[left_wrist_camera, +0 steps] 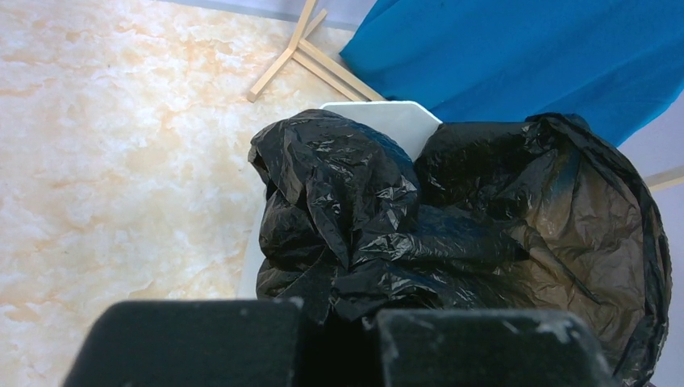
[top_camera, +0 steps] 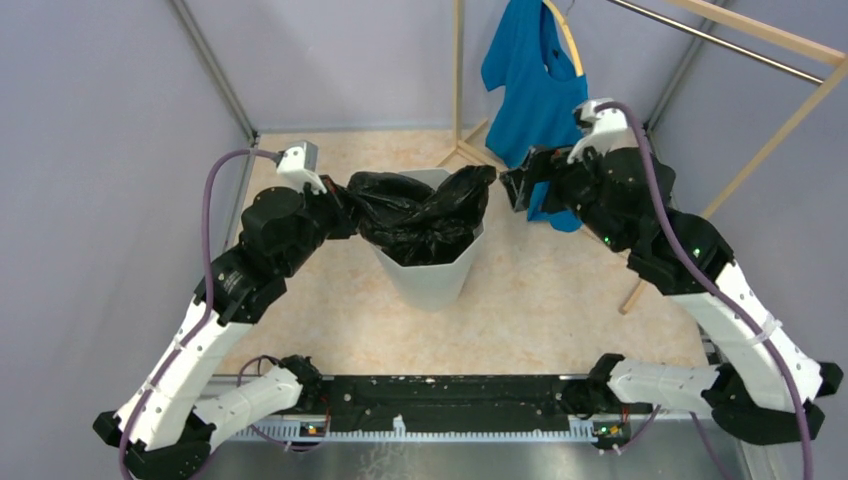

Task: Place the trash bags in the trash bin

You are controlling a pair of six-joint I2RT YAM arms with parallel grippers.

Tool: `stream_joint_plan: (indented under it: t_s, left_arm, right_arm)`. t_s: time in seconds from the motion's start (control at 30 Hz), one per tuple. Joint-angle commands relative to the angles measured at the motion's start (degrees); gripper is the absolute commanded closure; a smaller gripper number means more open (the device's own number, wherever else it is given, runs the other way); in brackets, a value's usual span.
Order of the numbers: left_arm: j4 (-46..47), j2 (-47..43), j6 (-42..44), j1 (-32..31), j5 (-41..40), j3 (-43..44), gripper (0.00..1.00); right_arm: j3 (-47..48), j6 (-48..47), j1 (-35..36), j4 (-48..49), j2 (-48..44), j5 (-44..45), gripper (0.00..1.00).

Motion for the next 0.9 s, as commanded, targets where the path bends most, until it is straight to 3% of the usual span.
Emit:
stream_joint_plan:
  t_s: [0.0,0.27,0.37,0.5,0.7,0.8,0.87]
  left_arm:
    - [0.3,-0.3,-0.4,0.1,0.8,0.0,1.00]
    - [0.3,0.5,0.7,0.2,4.3,-0.7,1.00]
    - [1.0,1.5,1.9,0.2,7.4,-1.2,1.00]
    - [0.2,2.1,3.2,0.1,10.0,-2.5,1.00]
    - [-0.1,-2.6,5.3,0.2,14.7,-6.7,1.00]
    - [-1.0,-5.3,6.6,0.2,17.4,-7.5,0.89]
    - [-3.7,-6.3,7.9,0.2,17.7,-6.3,0.70]
  right_arm:
    - [-5.7,2.0,-10.9,9.1,1.4,-20.2,0.05]
    - [-4.7,-5.9,-13.4,17.0,12.2,-43.7,0.06]
    - [-4.3,-5.8,-13.4,17.5,15.9,-48.7,0.23]
    - [-4.2,-0.8,-13.5,17.5,17.8,-45.8,0.56]
    - [-4.4,11.1,-13.8,18.0,16.3,-32.9,0.69]
    - [-2.2,14.5,-15.1,17.4,17.4,-34.5,0.84]
    - [-1.1,16.0,-16.1,17.1,17.7,-35.9,0.90]
